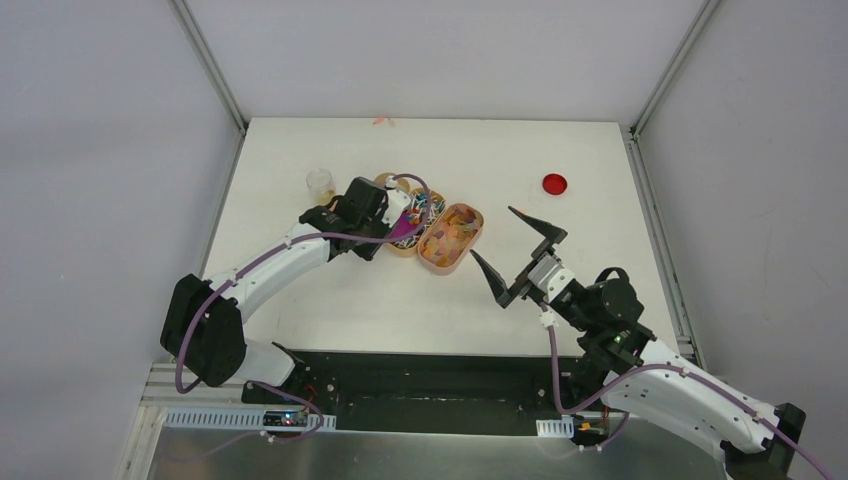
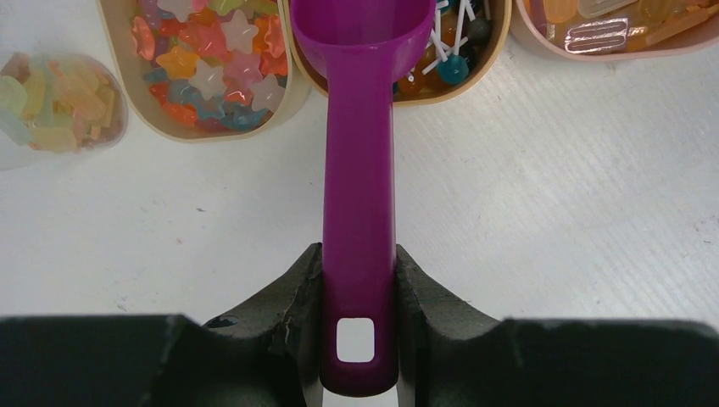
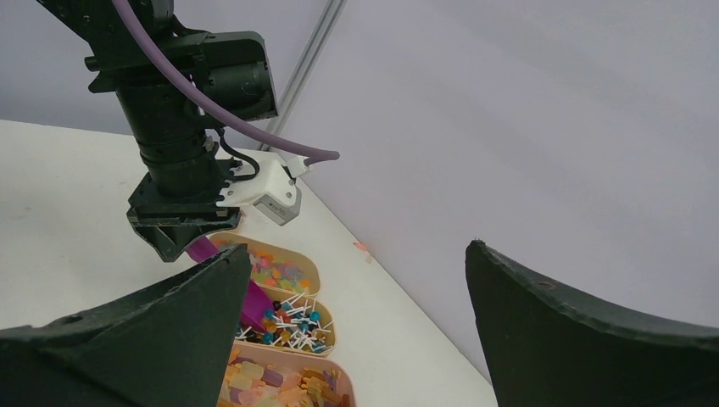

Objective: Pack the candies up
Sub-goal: Scoop the fake candies from the storage box.

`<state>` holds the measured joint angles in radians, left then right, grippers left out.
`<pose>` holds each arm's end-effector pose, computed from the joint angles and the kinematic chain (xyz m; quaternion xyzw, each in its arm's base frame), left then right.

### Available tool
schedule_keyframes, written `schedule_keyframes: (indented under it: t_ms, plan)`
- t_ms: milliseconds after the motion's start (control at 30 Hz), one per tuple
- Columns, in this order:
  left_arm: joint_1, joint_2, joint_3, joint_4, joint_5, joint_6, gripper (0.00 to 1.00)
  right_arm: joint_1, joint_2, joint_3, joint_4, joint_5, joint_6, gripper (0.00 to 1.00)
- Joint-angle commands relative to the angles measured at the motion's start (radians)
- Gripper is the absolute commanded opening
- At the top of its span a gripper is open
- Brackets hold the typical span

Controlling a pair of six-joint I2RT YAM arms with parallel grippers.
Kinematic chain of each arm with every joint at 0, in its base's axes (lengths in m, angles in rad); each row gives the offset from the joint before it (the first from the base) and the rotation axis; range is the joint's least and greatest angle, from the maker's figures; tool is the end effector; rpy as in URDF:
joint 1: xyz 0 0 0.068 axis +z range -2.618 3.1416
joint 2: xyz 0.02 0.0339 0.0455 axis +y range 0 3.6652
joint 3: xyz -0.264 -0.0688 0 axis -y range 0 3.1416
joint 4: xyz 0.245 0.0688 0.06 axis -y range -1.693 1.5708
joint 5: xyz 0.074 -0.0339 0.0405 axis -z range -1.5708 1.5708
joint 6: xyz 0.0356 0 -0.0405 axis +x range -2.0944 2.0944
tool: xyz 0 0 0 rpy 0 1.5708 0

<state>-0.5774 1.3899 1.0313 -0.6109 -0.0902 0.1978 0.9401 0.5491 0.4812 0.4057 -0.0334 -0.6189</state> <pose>0.2405 -0.1528 0.2531 0.3483 0.8884 -0.0135 0.2986 0.0856 0.1192 0.3308 -0.4161 0.4016 0.1400 0.8038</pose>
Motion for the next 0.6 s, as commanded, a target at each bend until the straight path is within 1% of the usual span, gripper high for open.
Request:
schedule_keyframes:
  t_ms: [0, 200, 300, 567]
  plan:
    - [-0.007, -0.021, -0.011, 0.07, -0.041, 0.032, 0.0, -0.002, -0.015, 0.014, 0.028, -0.001, 0.019, 0.99]
    - [-0.007, -0.053, -0.039, 0.128, 0.025, 0.085, 0.0, -0.003, -0.005, 0.016, 0.028, -0.008, 0.021, 0.99]
    - [-0.007, -0.06, -0.057, 0.155, 0.033, 0.094, 0.0, -0.001, -0.003, 0.022, 0.028, -0.01, 0.021, 0.99]
    - [-0.007, -0.04, -0.049, 0.155, 0.038, 0.028, 0.0, -0.002, -0.001, 0.025, 0.028, -0.013, 0.024, 0.99]
